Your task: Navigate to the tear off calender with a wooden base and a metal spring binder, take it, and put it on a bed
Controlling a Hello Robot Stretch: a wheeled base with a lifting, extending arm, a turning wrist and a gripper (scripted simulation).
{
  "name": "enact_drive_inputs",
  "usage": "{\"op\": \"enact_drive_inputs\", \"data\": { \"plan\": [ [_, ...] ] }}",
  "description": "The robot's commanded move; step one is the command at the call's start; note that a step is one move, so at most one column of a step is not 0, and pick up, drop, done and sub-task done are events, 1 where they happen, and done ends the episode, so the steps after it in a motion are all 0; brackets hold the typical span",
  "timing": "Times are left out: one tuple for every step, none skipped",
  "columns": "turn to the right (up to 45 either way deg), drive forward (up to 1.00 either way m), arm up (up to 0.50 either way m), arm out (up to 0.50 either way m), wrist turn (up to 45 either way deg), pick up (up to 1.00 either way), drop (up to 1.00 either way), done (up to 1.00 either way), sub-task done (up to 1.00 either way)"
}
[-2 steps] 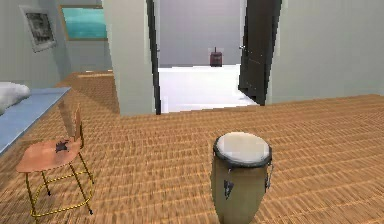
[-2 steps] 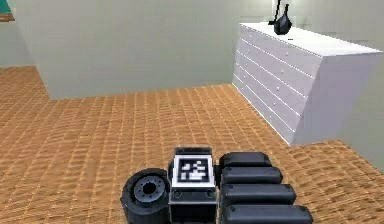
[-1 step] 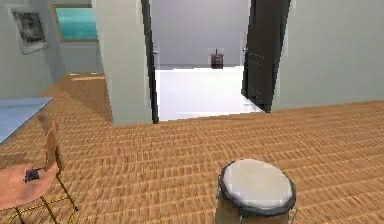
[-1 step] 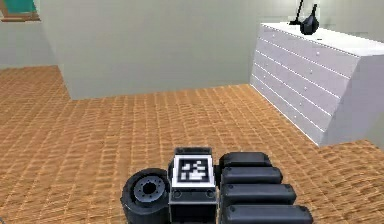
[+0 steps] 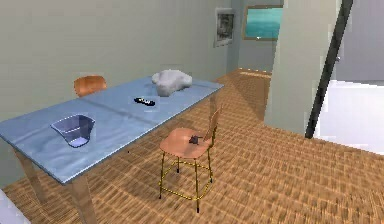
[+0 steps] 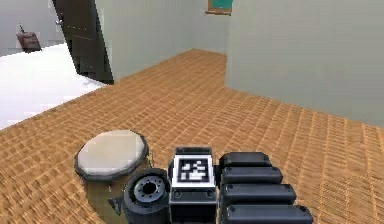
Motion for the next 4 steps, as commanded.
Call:
{"op": "enact_drive_inputs", "data": {
  "plan": [
    [-9.0,0.0,0.0,0.0,0.0,0.0,0.0,0.0,0.0],
    [0.0,0.9,0.0,0.0,0.0,0.0,0.0,0.0,0.0],
    [-45.0,0.0,0.0,0.0,0.0,0.0,0.0,0.0,0.0],
    [-6.0,0.0,0.0,0.0,0.0,0.0,0.0,0.0,0.0]
  ]
}}
